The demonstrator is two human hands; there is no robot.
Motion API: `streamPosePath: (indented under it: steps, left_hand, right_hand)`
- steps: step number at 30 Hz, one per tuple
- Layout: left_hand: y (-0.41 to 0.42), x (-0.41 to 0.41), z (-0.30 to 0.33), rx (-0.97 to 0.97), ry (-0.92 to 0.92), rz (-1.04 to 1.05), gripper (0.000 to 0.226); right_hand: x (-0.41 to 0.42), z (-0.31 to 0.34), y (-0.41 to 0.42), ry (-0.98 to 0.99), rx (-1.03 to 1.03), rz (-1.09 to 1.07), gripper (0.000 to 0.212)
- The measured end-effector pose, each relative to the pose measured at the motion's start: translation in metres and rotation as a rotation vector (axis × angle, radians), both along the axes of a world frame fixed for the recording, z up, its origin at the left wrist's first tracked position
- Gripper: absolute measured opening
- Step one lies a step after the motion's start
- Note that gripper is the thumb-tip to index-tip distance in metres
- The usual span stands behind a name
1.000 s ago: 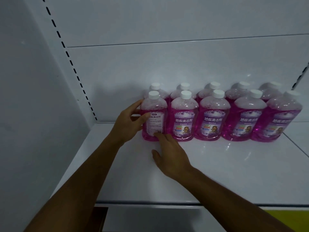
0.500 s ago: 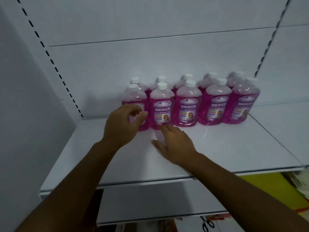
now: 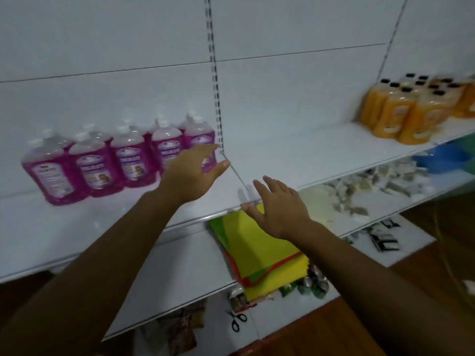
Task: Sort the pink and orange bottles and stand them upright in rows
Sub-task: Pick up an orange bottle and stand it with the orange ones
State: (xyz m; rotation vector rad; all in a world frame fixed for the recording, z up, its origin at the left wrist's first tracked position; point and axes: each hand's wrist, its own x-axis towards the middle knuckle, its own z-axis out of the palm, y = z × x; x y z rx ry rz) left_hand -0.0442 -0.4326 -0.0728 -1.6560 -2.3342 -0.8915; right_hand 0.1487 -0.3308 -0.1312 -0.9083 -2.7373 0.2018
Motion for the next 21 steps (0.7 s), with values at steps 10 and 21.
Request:
streamPosePath:
  steps: [10,21]
  left_hand:
    - [0.174,0.152,-0.003,-0.078,-0.05,-0.291,0.072]
    - [0.399,0.221,-0.028,-0.157,-0.163,-0.427,0.064]
  right_hand:
    - [0.163,0.004,0.115,0.007,0.007,-0.287,0.076]
    - [0.229,0.005,0.319,-0.024,-0.018,-0.479,0.075]
